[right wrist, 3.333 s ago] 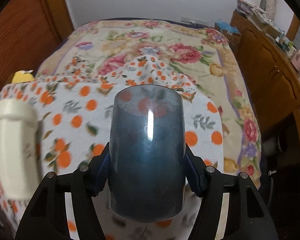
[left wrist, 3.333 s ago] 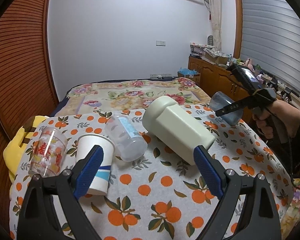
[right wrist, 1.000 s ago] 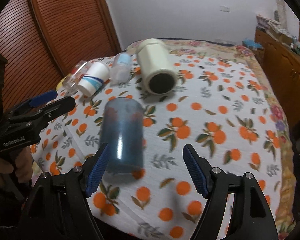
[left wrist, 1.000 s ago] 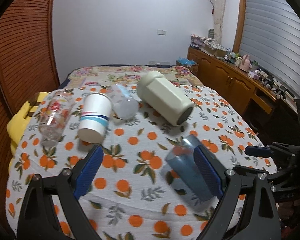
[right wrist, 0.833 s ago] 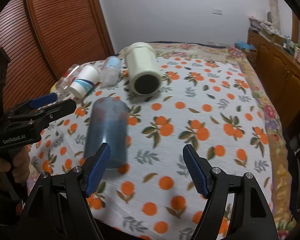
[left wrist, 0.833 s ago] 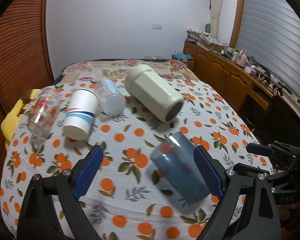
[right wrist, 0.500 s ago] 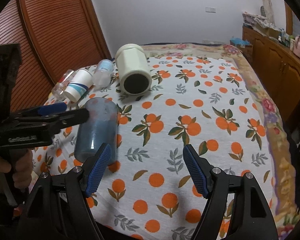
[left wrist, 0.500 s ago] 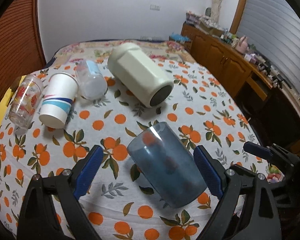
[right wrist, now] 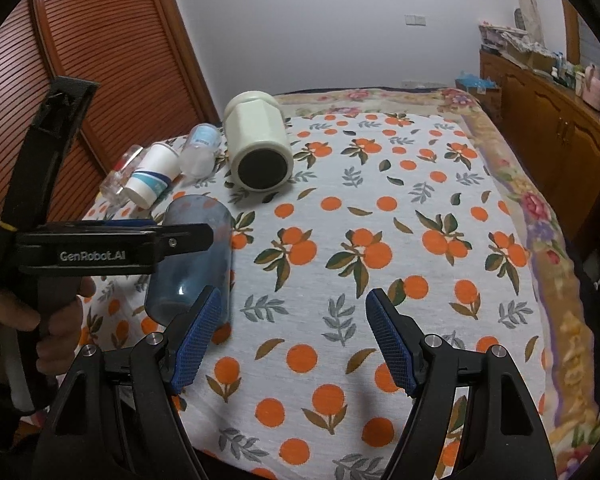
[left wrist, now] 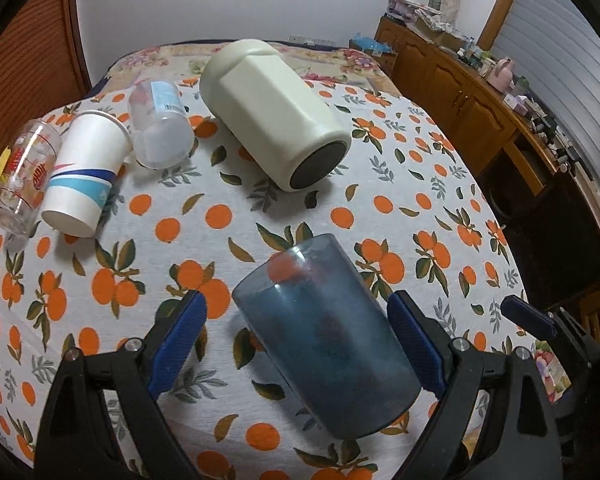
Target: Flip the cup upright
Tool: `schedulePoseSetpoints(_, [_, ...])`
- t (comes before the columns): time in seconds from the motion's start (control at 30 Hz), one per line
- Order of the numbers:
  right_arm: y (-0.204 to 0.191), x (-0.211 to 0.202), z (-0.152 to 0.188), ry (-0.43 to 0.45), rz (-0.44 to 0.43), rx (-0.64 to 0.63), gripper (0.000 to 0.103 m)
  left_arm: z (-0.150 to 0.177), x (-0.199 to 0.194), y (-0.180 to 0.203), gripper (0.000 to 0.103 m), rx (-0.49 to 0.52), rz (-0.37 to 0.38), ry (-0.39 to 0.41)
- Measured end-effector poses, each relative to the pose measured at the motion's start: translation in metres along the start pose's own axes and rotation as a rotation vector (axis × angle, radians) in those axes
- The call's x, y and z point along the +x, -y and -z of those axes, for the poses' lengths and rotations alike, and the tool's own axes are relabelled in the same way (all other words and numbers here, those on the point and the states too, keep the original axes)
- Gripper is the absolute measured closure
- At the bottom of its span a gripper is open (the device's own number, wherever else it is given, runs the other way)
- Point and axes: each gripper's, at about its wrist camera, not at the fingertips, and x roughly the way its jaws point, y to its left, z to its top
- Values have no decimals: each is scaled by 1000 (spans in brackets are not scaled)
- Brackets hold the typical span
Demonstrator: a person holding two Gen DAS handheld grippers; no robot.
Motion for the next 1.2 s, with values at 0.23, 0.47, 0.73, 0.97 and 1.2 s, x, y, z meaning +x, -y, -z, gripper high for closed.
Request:
schedulePoseSetpoints(0.23, [2, -3, 0, 8, -2, 3, 26, -5, 15, -11, 11, -82, 88, -85])
schedulePoseSetpoints(0.47, [1, -2, -1, 8, -6, 5, 26, -9, 21, -19, 20, -139, 151, -135])
schedulePoseSetpoints(0.73, [-1, -1, 2, 0, -11, 5, 26, -11, 19, -27, 25, -152, 163, -131])
schedulePoseSetpoints(0.97, [-1, 0, 2, -4, -12, 7, 26, -9, 18, -26, 25, -119, 139, -117])
schedulePoseSetpoints(1.2, [-6, 1, 3, -6, -26, -2, 26, -11, 12, -20, 26, -71, 131, -78])
